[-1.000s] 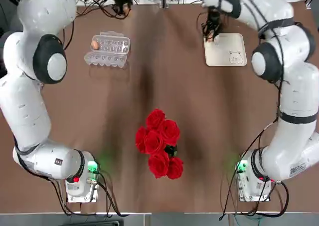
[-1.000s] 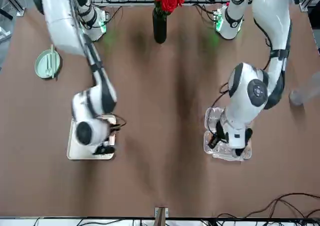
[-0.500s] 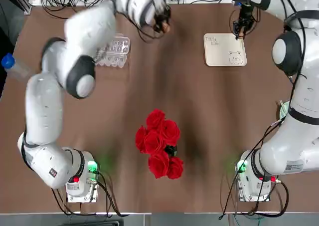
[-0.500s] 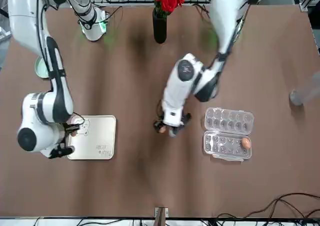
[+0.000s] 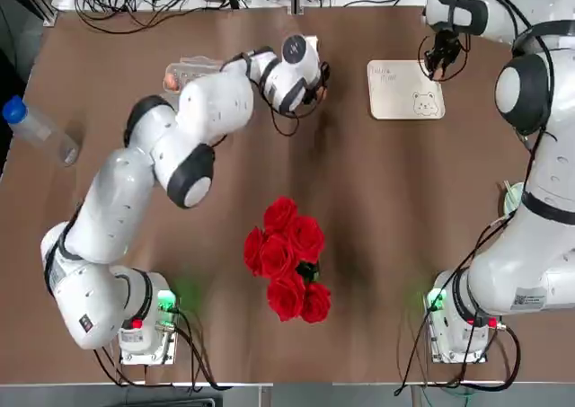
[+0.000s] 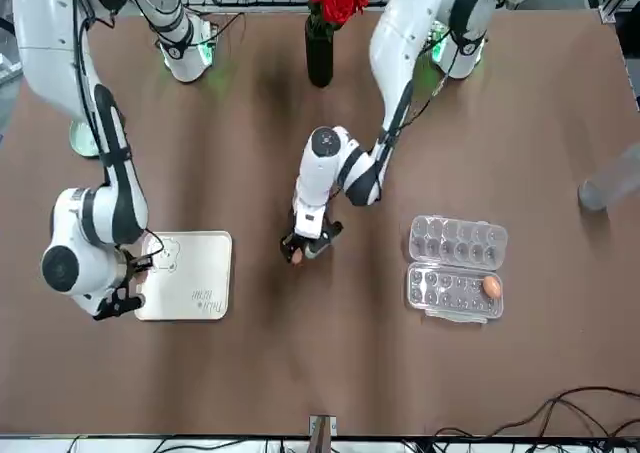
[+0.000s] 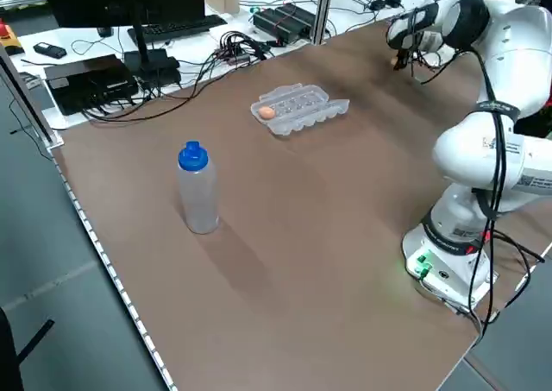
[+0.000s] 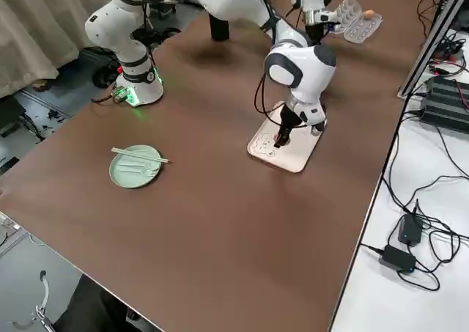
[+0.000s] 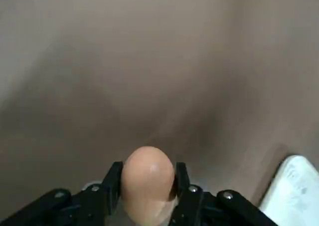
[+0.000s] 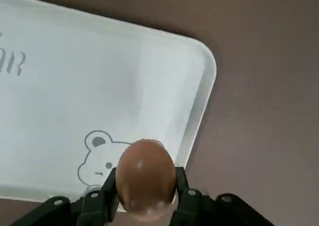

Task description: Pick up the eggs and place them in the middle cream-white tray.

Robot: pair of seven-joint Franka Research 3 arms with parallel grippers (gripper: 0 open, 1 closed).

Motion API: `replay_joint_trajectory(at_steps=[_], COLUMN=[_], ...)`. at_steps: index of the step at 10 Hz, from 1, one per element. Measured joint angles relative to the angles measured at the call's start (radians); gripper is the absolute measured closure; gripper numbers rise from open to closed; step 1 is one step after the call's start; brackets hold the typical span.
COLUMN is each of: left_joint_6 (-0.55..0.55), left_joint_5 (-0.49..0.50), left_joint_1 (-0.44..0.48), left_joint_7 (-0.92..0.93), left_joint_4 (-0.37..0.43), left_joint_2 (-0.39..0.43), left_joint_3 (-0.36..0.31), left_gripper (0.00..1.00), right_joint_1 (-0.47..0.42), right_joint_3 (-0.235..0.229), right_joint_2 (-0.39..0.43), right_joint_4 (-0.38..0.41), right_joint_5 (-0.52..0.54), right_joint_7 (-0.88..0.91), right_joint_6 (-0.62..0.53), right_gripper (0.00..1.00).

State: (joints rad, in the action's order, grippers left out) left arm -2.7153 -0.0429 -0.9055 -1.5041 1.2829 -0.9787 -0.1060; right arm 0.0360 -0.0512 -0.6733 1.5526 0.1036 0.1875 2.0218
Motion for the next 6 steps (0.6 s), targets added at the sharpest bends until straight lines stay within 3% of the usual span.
replay_joint_trajectory(at_steps=[4,6], left_joint_6=[0.001,0.001], left_joint_5=[0.0,0.0], left_joint_1=[-0.006,-0.008], left_joint_7=[-0.003,-0.013], left_joint_4=[-0.001,-0.006], left_joint_2=[-0.017,-0.018], left_joint_3=[-0.007,-0.007], left_gripper=[0.5,0.22], right_joint_1=[-0.02,-0.024], right_joint_3=[0.0,0.0], right_joint_2=[-0.093,-0.093], right_joint_4=[0.012,0.01], right_joint_5=[0.061,0.065], right_joint_7=[0.001,0.001], right_joint_6=[0.17,0.174], right_gripper=[0.53,0.53])
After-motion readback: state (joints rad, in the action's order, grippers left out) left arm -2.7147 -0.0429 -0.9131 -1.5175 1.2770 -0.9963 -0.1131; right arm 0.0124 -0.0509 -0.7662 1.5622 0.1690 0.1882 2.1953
